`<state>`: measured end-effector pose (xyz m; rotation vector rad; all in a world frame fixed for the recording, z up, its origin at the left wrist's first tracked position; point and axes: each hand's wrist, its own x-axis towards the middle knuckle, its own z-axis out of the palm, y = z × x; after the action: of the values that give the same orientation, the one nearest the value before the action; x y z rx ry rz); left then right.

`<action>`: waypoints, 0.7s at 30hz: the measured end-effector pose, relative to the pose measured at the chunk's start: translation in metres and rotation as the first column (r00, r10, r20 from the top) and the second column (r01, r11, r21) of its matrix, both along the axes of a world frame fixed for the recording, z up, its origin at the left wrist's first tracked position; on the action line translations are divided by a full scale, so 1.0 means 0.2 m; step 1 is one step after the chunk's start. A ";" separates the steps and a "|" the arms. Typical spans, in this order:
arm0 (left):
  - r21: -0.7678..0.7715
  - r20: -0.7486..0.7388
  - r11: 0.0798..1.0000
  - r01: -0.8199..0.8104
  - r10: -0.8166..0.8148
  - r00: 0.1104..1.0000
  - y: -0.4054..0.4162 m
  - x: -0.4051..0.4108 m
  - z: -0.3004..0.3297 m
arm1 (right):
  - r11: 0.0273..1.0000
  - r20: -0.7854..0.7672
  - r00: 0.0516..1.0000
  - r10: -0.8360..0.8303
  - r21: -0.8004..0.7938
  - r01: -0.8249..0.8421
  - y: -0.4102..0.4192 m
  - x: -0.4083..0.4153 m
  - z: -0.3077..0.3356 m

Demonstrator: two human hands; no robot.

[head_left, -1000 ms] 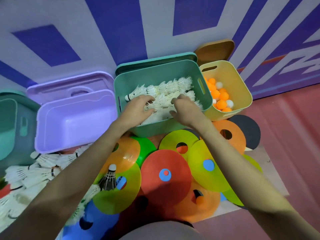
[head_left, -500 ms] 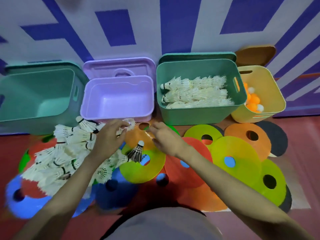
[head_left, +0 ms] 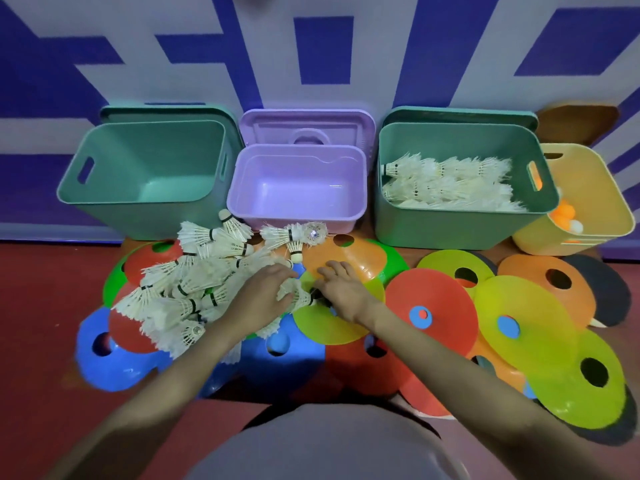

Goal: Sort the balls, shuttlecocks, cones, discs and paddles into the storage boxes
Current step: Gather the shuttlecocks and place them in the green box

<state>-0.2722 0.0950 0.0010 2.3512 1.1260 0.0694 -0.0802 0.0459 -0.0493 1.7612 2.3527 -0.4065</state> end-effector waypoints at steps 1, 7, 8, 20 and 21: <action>-0.031 -0.011 0.999 0.012 -0.013 1.000 -0.01 0.00 -0.01 | 1.000 0.001 1.000 -0.007 0.014 0.007 -0.01 -0.01 -0.01; -0.004 -0.155 0.984 0.177 -0.176 0.972 -0.01 0.03 -0.03 | 0.991 -0.016 0.992 -0.122 0.062 0.122 -0.08 0.02 -0.04; 0.024 -0.211 0.976 0.218 -0.208 0.955 0.00 0.04 -0.03 | 0.988 -0.006 0.989 -0.148 0.051 0.148 -0.09 0.03 -0.04; 0.314 -0.661 0.776 0.546 -0.234 0.713 0.05 0.09 -0.13 | 0.947 -0.020 0.947 -0.321 0.011 0.321 -0.18 -0.04 -0.02; 0.323 -0.656 0.777 0.541 -0.228 0.720 0.05 0.09 -0.13 | 0.938 -0.060 0.938 -0.341 0.047 0.344 -0.19 -0.04 -0.02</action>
<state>-0.2535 0.1057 -0.0256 3.1777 0.8714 -0.6551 -0.0883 0.0074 -0.0539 2.2209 2.1045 -0.4386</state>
